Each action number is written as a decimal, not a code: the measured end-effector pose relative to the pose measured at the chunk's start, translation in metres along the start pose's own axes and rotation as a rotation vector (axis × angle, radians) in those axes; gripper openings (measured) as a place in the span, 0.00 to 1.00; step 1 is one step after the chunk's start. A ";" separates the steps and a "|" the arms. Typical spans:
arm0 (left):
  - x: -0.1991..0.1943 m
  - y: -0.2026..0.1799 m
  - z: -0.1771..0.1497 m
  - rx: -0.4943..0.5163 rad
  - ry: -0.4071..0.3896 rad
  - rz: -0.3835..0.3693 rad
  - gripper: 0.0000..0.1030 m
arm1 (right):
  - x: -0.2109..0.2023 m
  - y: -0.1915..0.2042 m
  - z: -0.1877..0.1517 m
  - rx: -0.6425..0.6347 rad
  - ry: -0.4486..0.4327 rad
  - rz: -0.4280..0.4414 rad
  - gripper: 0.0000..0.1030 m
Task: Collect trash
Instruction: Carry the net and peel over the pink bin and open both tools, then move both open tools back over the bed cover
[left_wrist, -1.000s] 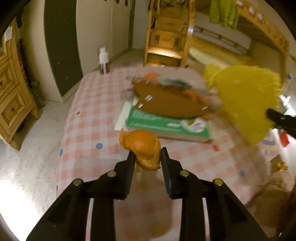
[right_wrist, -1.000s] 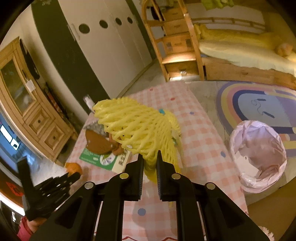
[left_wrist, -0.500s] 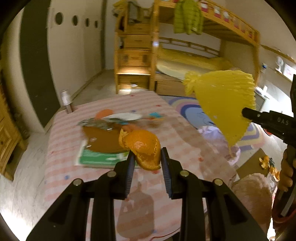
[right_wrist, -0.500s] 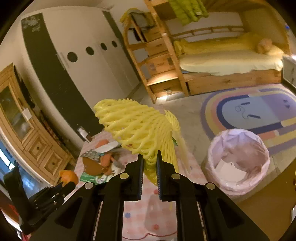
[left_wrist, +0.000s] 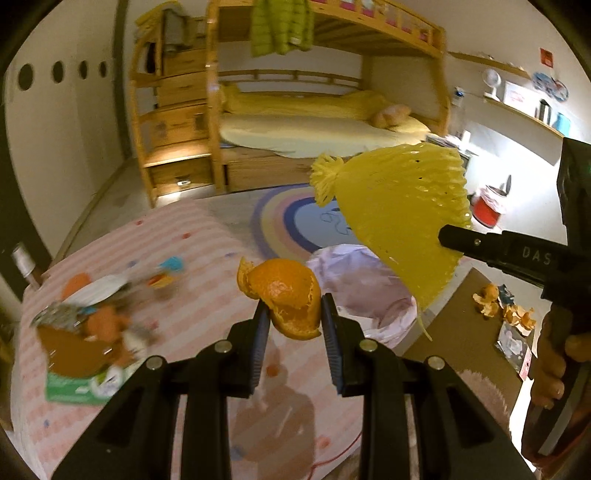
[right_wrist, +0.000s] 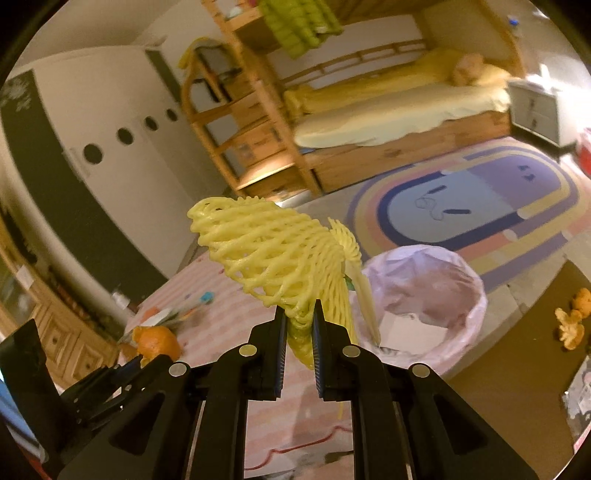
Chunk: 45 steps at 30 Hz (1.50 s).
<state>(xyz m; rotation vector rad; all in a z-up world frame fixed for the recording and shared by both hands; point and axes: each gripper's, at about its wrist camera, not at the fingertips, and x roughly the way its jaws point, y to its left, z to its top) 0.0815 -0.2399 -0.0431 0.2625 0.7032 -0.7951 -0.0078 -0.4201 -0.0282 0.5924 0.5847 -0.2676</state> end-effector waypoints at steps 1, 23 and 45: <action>0.007 -0.006 0.003 0.009 0.005 -0.013 0.26 | 0.001 -0.009 0.002 0.016 -0.002 -0.014 0.13; 0.127 -0.069 0.074 0.104 0.010 -0.112 0.72 | 0.090 -0.114 0.048 0.189 0.110 -0.092 0.58; 0.006 0.017 0.014 -0.051 -0.034 0.067 0.74 | 0.005 -0.024 0.013 -0.027 0.048 -0.035 0.63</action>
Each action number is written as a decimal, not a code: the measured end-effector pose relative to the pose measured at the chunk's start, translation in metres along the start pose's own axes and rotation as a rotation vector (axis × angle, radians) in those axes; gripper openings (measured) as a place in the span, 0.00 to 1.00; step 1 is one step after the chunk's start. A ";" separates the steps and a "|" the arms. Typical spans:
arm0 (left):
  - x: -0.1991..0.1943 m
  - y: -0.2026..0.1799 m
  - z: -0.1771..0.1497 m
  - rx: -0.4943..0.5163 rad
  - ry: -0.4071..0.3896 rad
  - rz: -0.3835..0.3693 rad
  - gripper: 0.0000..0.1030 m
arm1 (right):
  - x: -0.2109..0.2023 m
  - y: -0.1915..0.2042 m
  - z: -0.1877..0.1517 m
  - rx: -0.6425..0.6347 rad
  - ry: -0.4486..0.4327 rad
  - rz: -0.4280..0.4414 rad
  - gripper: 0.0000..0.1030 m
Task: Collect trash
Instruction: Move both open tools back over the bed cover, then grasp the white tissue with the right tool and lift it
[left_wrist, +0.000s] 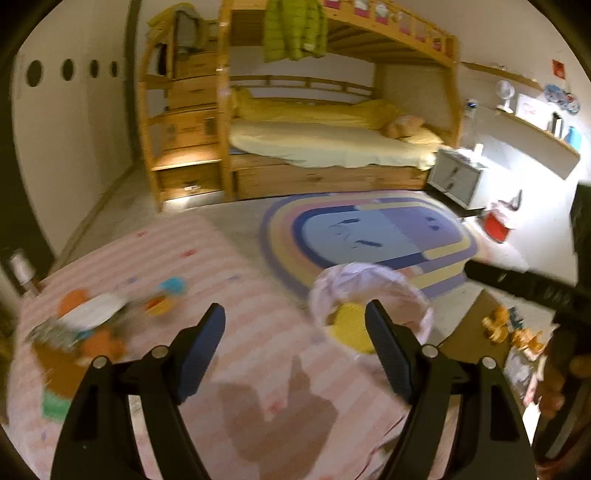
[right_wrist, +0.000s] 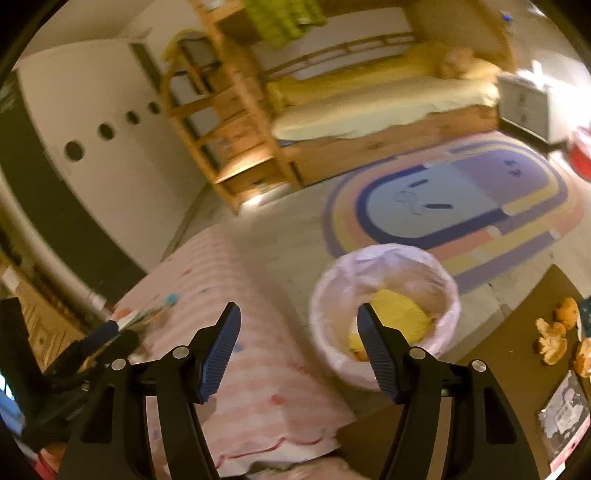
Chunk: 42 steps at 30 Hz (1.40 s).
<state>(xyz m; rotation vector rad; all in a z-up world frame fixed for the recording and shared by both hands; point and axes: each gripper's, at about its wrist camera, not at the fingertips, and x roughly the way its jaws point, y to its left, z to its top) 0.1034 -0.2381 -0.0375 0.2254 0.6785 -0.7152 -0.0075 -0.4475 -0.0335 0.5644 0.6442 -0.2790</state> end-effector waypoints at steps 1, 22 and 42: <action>-0.008 0.006 -0.007 -0.003 0.000 0.025 0.74 | -0.001 0.009 -0.002 -0.024 0.002 0.004 0.63; -0.098 0.160 -0.090 -0.283 0.015 0.377 0.76 | 0.052 0.197 -0.069 -0.483 0.121 0.141 0.59; -0.051 0.225 -0.065 -0.336 0.046 0.414 0.77 | 0.145 0.256 -0.050 -0.623 0.184 0.184 0.60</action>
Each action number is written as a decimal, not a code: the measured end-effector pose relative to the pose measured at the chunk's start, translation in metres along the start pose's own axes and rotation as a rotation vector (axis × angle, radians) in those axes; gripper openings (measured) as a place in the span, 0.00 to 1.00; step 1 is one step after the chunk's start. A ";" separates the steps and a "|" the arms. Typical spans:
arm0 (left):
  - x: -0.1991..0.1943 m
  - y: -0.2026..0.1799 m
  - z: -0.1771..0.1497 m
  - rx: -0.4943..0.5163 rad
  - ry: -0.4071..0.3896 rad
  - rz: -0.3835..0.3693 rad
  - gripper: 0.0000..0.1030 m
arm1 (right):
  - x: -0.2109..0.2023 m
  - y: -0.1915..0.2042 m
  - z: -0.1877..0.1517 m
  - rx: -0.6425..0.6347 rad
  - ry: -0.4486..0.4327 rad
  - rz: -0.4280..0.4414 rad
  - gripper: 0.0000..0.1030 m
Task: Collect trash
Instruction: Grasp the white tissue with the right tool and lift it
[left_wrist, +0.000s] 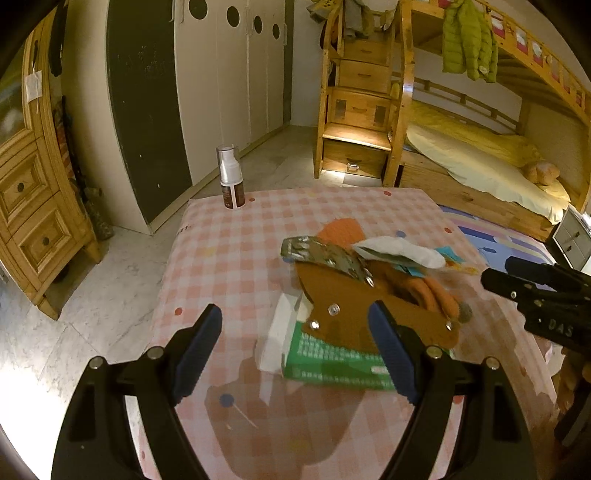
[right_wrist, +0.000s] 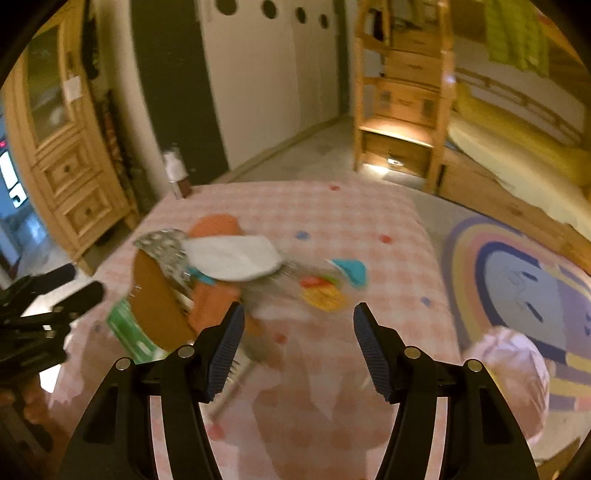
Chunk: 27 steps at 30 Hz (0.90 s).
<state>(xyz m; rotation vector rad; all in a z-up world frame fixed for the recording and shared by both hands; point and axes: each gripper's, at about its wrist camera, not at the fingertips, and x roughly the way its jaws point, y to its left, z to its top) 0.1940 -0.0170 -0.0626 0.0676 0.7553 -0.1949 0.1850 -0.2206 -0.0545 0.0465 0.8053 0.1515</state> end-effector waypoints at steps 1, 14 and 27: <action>0.001 0.001 0.001 -0.001 -0.002 0.001 0.77 | 0.003 0.004 0.003 -0.004 0.004 0.014 0.60; 0.006 0.016 0.007 -0.027 -0.004 0.027 0.77 | 0.066 0.049 0.043 -0.095 0.084 0.097 0.69; -0.013 0.012 -0.001 -0.024 -0.019 0.015 0.77 | 0.043 0.056 0.032 -0.119 0.102 0.117 0.05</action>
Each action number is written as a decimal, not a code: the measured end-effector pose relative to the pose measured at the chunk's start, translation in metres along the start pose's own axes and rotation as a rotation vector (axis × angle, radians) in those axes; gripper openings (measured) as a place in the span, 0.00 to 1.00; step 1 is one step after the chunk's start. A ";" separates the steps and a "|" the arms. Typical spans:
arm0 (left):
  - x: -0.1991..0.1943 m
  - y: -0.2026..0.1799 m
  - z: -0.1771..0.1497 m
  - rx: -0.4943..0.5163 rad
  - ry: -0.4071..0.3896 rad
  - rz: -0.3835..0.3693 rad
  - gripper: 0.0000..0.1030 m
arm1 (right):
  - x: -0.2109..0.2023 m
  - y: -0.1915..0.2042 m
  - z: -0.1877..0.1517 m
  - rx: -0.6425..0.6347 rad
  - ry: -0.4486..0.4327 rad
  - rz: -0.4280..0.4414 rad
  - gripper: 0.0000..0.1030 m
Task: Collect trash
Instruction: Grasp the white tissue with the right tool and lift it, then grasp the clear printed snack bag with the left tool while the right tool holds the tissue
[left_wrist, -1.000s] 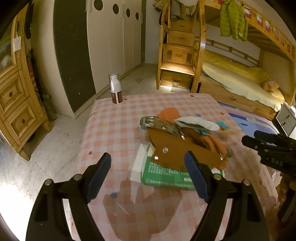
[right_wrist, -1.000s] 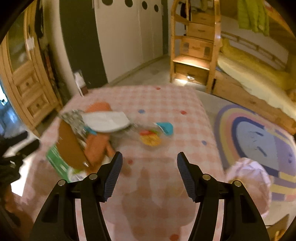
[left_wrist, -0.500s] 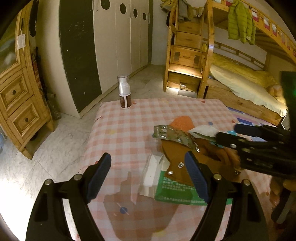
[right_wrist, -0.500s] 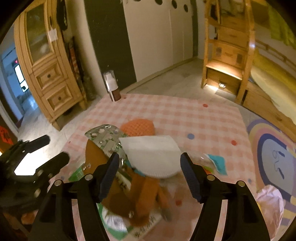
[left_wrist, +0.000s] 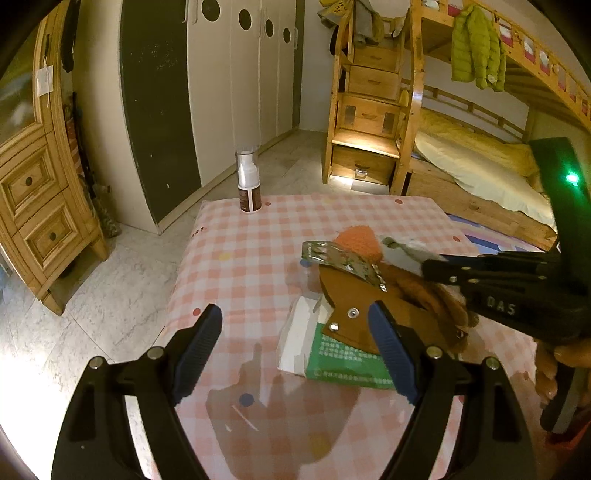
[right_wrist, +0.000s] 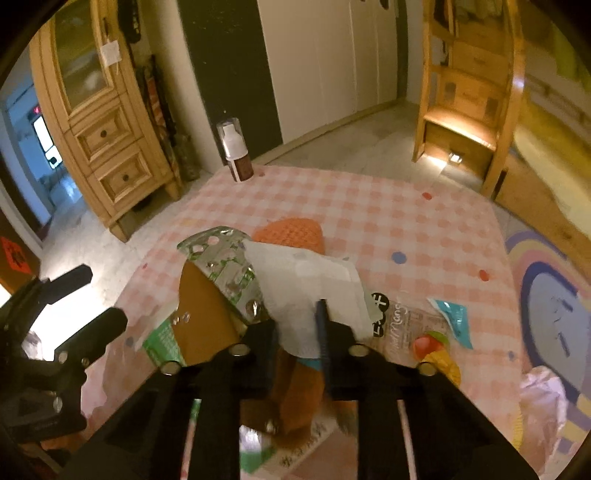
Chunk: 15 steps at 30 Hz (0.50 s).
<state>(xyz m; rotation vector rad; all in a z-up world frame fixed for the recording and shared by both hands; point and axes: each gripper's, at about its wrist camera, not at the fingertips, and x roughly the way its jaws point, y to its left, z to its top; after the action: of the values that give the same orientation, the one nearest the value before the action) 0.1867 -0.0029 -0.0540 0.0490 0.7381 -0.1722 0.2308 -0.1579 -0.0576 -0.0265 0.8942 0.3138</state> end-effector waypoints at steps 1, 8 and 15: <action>-0.002 -0.001 -0.001 0.001 -0.003 -0.003 0.77 | -0.009 0.002 -0.003 -0.005 -0.020 -0.014 0.04; -0.021 -0.009 -0.006 0.020 -0.020 -0.013 0.77 | -0.070 -0.006 -0.007 0.061 -0.172 0.008 0.02; -0.031 -0.022 -0.008 0.039 -0.032 -0.027 0.77 | -0.118 -0.032 -0.014 0.126 -0.268 -0.009 0.02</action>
<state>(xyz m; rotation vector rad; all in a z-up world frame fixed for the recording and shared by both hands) 0.1548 -0.0196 -0.0390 0.0732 0.7036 -0.2126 0.1598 -0.2207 0.0209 0.1253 0.6458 0.2451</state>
